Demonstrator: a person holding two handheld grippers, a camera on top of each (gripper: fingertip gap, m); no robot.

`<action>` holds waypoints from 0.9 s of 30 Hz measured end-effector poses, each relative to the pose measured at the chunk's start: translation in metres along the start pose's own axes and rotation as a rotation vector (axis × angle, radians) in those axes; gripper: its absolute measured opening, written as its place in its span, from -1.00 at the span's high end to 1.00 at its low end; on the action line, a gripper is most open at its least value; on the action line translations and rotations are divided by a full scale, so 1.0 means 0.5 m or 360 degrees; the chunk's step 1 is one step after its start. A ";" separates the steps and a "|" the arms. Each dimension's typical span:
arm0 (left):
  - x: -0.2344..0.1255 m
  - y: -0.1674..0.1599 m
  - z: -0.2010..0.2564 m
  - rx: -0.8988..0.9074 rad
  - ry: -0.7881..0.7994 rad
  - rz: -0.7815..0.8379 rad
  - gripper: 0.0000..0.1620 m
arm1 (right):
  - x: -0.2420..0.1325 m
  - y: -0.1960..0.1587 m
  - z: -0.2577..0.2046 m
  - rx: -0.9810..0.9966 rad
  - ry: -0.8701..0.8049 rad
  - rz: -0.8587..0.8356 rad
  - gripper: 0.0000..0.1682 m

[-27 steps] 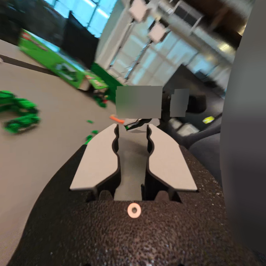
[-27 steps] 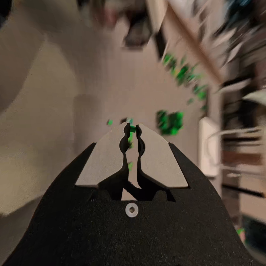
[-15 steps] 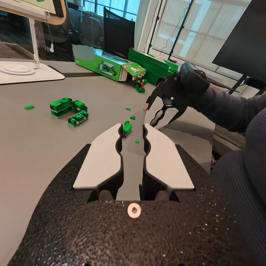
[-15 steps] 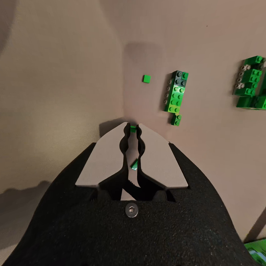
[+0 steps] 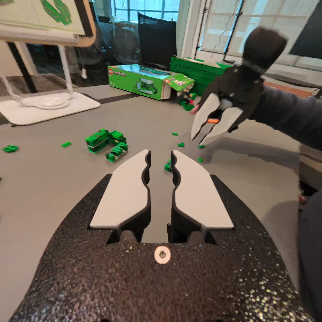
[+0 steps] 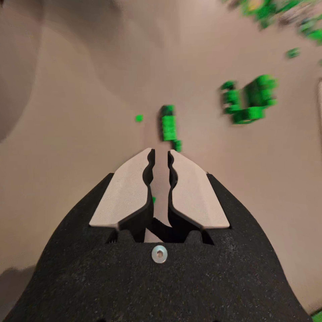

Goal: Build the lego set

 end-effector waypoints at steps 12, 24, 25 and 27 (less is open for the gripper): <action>0.120 0.002 -0.165 0.0543 0.0280 0.0119 1.00 | -0.116 -0.077 0.241 0.0365 -0.1400 0.0699 0.95; 0.145 -0.034 -0.139 0.0642 0.0133 -0.0019 1.00 | -0.128 -0.068 0.228 0.0345 -0.1431 0.0949 1.00; 0.149 -0.038 -0.133 0.0676 0.0122 -0.0044 1.00 | -0.126 -0.067 0.226 0.0319 -0.1430 0.0939 1.00; 0.152 -0.046 -0.122 0.0766 0.0092 -0.0097 1.00 | -0.122 -0.065 0.223 0.0277 -0.1437 0.0912 1.00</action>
Point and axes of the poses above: each gripper's, where its closed fingertips meet, x out along the fingers, y out of its top, z = x × y across the jaws, the point moved 2 cm from there along -x, back along the fingers, and after that the axes turned 11 degrees about z, right-handed, at the moved point
